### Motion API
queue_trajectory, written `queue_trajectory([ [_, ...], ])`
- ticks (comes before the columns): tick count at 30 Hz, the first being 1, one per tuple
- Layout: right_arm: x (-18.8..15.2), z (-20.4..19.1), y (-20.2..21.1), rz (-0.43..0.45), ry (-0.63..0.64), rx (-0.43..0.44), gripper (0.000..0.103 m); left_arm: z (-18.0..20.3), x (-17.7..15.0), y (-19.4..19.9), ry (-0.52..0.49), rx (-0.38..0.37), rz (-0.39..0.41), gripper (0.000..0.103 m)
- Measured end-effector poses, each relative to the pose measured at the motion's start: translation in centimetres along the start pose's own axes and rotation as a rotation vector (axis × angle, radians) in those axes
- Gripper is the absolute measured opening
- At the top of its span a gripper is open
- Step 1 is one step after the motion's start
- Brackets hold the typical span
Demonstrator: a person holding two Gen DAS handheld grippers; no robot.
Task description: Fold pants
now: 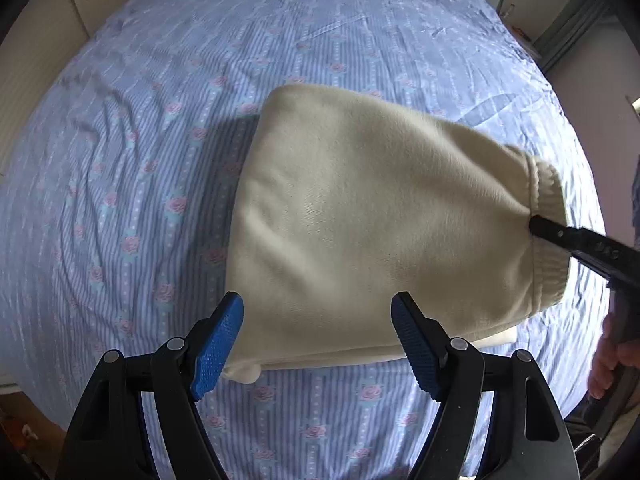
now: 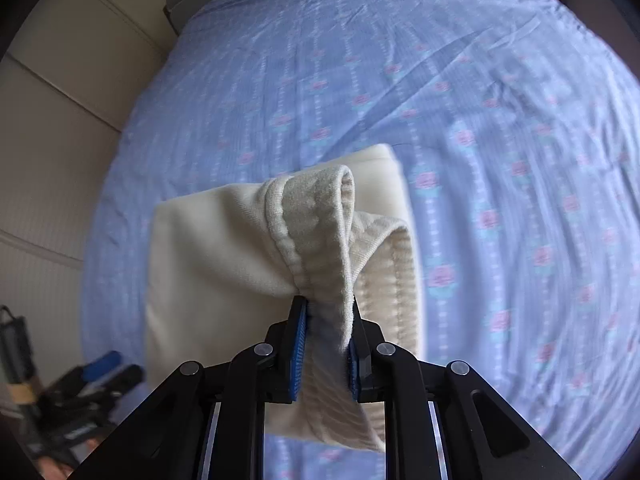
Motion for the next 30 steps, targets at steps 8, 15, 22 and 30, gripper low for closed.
queue_trajectory([
  [8,-0.8,2.6,-0.9,-0.071,0.041,-0.099,0.059,0.3,-0.7,0.0,-0.030,0.033,-0.012,0.077],
  [15,-3.5,4.7,4.9,0.008,-0.092,-0.051,0.076,-0.2,-2.2,1.4,-0.021,0.053,-0.009,0.079],
  [22,-7.2,6.1,3.2,-0.006,-0.286,0.164,0.094,0.7,-3.4,3.2,-0.071,0.084,0.002,0.082],
  [30,-10.0,7.6,-1.4,-0.092,-0.399,0.248,0.094,3.3,-3.4,3.1,-0.094,0.086,0.017,0.082],
])
Point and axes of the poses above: each gripper's, at about its wrist camera, not at the fingertips, and y roughly against the way its jaws point, z to its right, x to its top, the point moved 2 cm from there along -y, roughly the way its jaws point, and after that the axes turned 14 degrees about z, right-handed, at the moved point
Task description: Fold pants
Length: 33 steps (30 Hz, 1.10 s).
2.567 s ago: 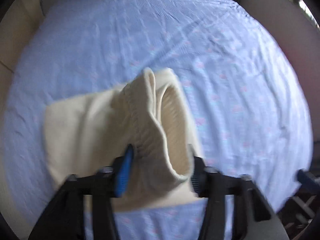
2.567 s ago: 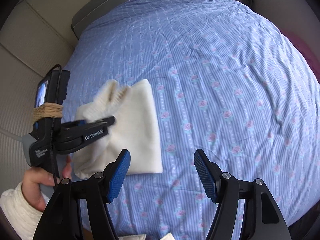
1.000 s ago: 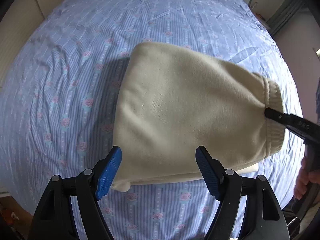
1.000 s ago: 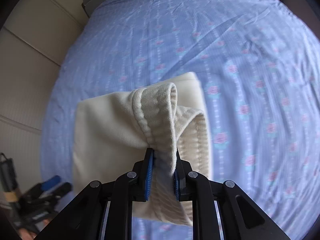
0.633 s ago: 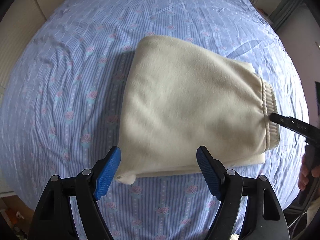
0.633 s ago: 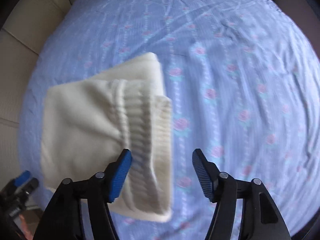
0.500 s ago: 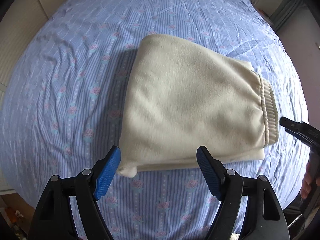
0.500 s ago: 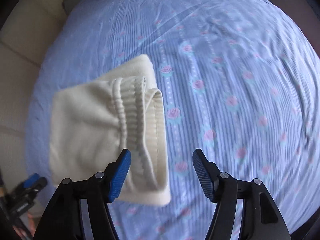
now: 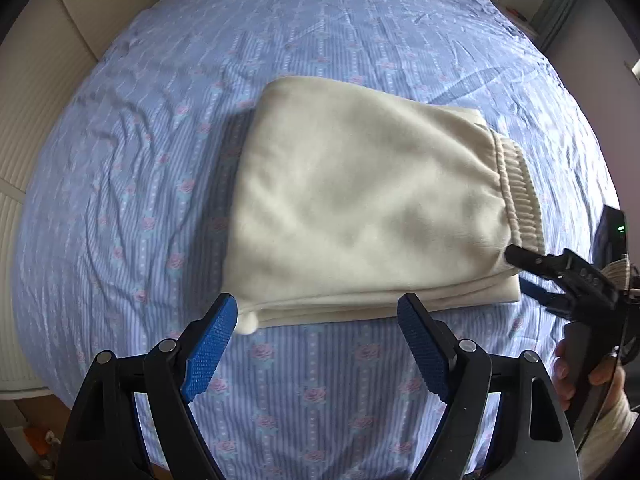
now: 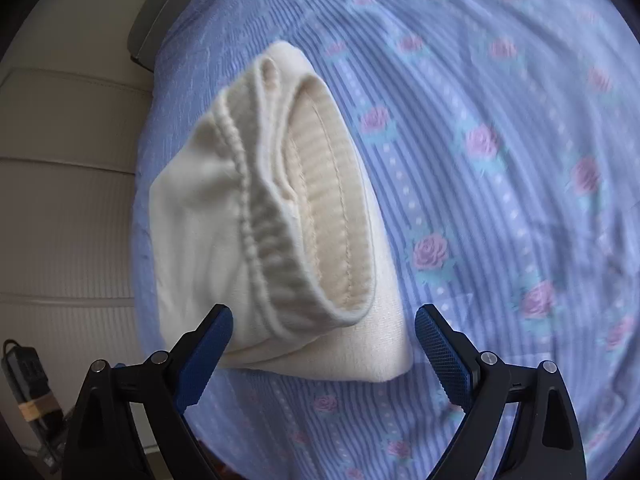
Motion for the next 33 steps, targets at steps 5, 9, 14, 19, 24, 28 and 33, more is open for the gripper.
queue_trajectory([
  [5,-0.8,2.4,-2.4,-0.090,-0.181,0.130,0.094,1.0,-0.1,0.0,0.003,-0.008,0.000,0.082],
  [9,0.6,2.0,-2.6,-0.090,-0.209,0.180,0.092,0.9,-0.6,-0.2,0.000,0.000,-0.014,0.082],
  [14,2.2,0.0,-3.1,-0.092,-0.118,0.115,0.089,-0.6,-1.0,-0.2,0.032,0.025,-0.008,0.082],
  [19,2.7,-0.8,-2.5,-0.083,-0.094,-0.026,0.067,-4.3,-0.8,-0.8,0.158,0.029,-0.013,0.083],
  [24,2.7,-5.4,-2.4,-0.068,0.143,-0.196,0.061,-8.9,-0.3,-2.4,0.294,-0.022,-0.012,0.085],
  [28,2.5,-6.3,-3.3,-0.079,0.157,-0.236,0.061,-12.0,0.6,-5.1,0.384,-0.129,-0.029,0.088],
  [33,2.3,-6.7,-4.5,-0.072,0.149,-0.258,0.061,-11.4,1.8,-9.9,0.326,-0.270,-0.094,0.088],
])
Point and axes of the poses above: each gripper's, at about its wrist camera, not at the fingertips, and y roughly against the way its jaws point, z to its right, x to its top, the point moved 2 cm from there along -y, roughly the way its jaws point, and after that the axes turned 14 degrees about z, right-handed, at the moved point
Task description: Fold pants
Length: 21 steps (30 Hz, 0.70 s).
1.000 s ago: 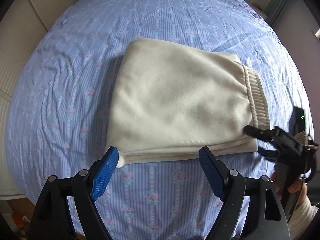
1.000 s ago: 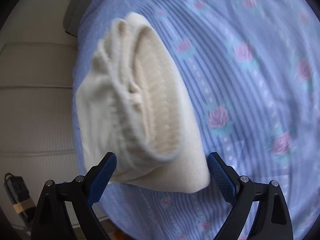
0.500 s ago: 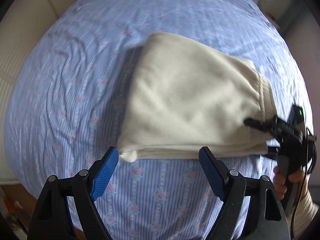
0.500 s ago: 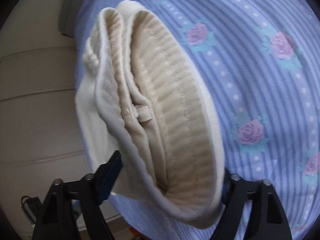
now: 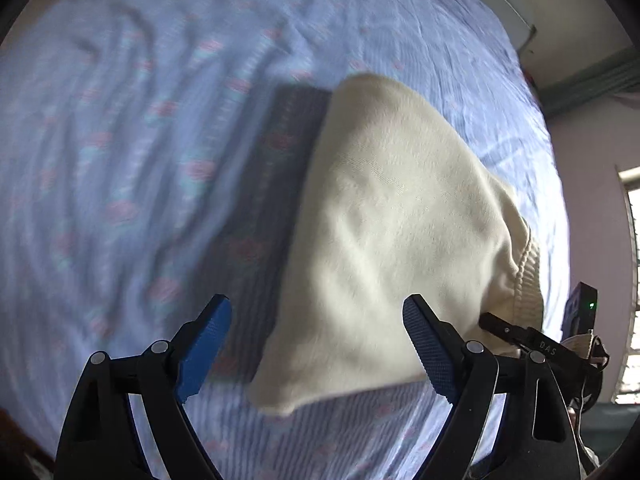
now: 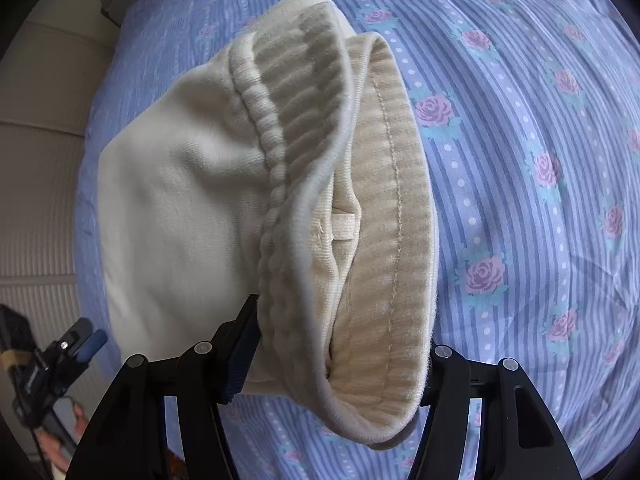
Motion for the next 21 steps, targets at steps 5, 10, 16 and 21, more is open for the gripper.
queue_trajectory([
  [5,-1.7,-0.2,-1.0,0.017,0.008,-0.029,0.062,-0.5,1.4,-3.9,0.007,-0.070,-0.072,0.087],
  [10,-2.5,-1.2,-0.9,0.040,-0.002,-0.053,0.063,-0.2,2.1,-6.2,0.019,-0.199,-0.131,0.078],
  [16,-2.9,-2.0,-1.6,0.051,-0.015,-0.079,0.065,0.3,3.2,-8.6,0.041,-0.292,-0.196,0.075],
  [21,-2.8,-2.1,-2.3,0.058,-0.031,-0.083,0.069,0.4,3.7,-9.4,0.055,-0.302,-0.218,0.076],
])
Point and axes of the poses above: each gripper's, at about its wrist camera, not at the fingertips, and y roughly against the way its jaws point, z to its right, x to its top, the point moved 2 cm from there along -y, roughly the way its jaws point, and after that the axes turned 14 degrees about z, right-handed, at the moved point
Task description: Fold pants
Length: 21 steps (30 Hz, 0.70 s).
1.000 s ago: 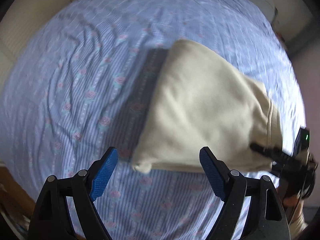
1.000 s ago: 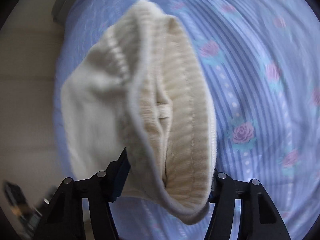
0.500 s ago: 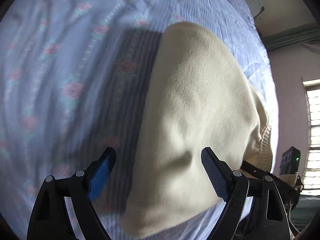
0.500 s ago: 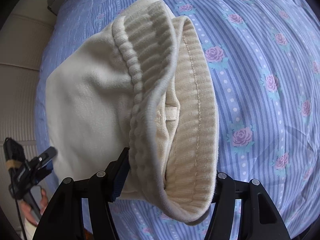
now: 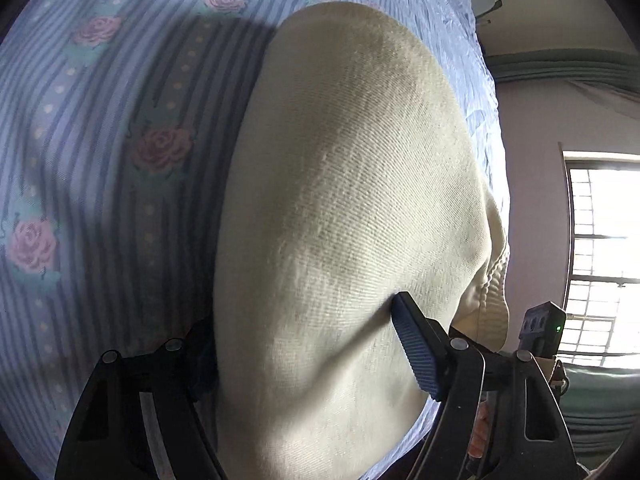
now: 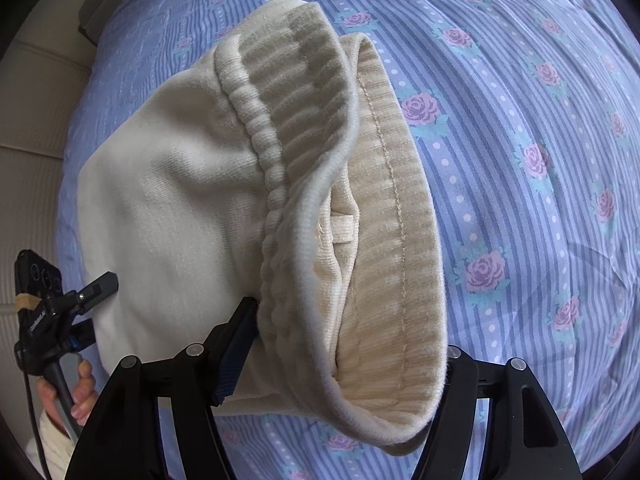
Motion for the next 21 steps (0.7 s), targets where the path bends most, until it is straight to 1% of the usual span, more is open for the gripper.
queue_trajectory([
  [1,-0.1,-0.1,-0.2,0.002,-0.006,0.000,0.069,0.0,0.0,0.0,0.010,0.005,0.006,0.075],
  [2,-0.2,-0.2,-0.3,0.002,-0.008,0.000,0.069,0.1,-0.1,0.2,0.012,0.015,0.012,0.072],
  [3,-0.3,-0.2,-0.3,0.003,-0.006,0.000,0.069,0.1,-0.4,0.9,0.012,0.021,0.015,0.062],
  [6,-0.3,-0.3,0.0,0.004,0.009,-0.008,0.068,0.4,-1.0,1.9,0.029,0.013,0.018,0.047],
  [8,-0.2,-0.6,0.5,0.004,0.021,-0.008,0.065,0.6,-1.2,2.5,0.036,0.029,0.025,0.042],
  [10,0.1,-1.0,1.3,0.008,0.033,0.000,0.060,1.6,-1.4,3.2,0.020,0.056,0.042,0.036],
  [11,0.2,-1.3,1.8,0.016,0.044,0.007,0.058,2.2,-1.5,3.6,0.002,0.072,0.052,0.035],
  [13,0.3,-1.6,2.9,0.029,0.066,0.024,0.051,3.4,-1.8,4.4,-0.038,0.103,0.069,0.032],
  [15,0.3,-2.2,4.0,0.041,0.097,0.042,0.048,4.5,-2.2,5.3,-0.067,0.122,0.081,0.031],
  [18,0.2,-3.2,6.0,0.061,0.160,0.074,0.046,5.7,-2.9,6.7,-0.068,0.109,0.082,0.029],
  [21,-0.3,-3.8,8.3,0.075,0.213,0.115,0.045,7.5,-4.4,8.0,-0.118,0.127,0.079,0.029],
])
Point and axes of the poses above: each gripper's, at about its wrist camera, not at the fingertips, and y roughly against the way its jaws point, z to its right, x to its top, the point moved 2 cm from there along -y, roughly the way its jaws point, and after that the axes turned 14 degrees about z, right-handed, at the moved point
